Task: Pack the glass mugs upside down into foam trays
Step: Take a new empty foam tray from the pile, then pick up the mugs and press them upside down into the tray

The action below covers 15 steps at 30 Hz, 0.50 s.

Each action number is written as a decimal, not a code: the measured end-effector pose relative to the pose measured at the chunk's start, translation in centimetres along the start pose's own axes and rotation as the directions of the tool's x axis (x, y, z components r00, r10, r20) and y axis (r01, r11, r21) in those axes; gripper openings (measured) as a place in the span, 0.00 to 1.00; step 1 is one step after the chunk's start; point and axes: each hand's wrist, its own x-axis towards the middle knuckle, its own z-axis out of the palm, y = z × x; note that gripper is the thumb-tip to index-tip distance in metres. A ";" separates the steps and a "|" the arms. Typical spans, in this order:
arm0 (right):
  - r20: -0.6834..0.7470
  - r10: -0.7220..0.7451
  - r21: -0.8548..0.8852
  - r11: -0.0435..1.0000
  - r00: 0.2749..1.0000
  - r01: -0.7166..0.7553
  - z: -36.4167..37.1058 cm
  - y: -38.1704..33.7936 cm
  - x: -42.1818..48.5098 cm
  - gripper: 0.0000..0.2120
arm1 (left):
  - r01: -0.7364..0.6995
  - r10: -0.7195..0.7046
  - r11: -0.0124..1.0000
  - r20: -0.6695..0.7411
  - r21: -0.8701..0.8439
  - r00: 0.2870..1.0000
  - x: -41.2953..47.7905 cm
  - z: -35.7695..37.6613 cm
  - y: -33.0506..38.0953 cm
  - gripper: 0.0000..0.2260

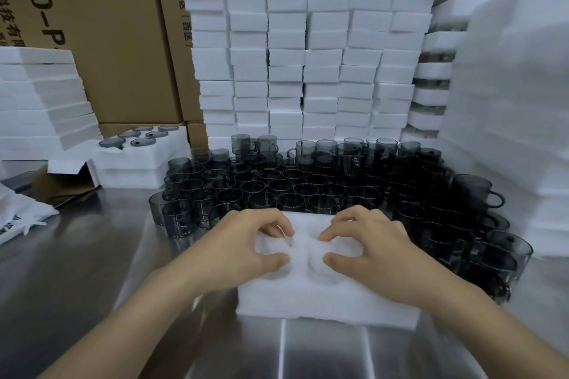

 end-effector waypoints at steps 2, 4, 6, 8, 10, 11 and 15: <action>-0.087 -0.019 0.068 0.997 0.996 0.025 -0.1 0.2 0.1 0.07 | -0.071 0.070 0.997 -0.093 -0.011 0.993 0.1 -0.3 0.0 0.14; -0.269 0.002 0.184 0.982 0.963 0.050 -0.7 0.6 0.4 0.03 | -0.125 0.108 0.991 -0.298 -0.038 0.948 0.2 -1.2 -0.3 0.14; -0.415 0.050 0.187 0.982 0.909 0.031 -1.5 1.3 0.6 0.09 | -0.110 0.087 0.994 -0.485 -0.019 0.870 0.3 -2.5 -1.0 0.12; -0.462 0.091 0.087 0.995 0.882 -0.057 -2.0 2.2 0.7 0.12 | -0.006 0.056 0.996 -0.594 0.086 0.802 0.5 -3.5 -2.5 0.10; -0.427 0.096 -0.013 0.994 0.899 -0.113 -2.1 2.8 0.7 0.10 | 0.124 0.004 0.978 -0.602 0.170 0.798 0.7 -3.9 -4.2 0.09; -0.386 0.097 -0.038 0.992 0.917 -0.121 -1.8 2.9 0.7 0.08 | 0.178 -0.033 0.962 -0.562 0.205 0.827 0.8 -3.9 -4.8 0.08; -0.292 0.083 -0.074 0.991 0.953 -0.109 -0.7 2.7 0.7 0.07 | 0.289 -0.144 0.881 -0.369 0.376 0.918 1.0 -2.6 -6.0 0.10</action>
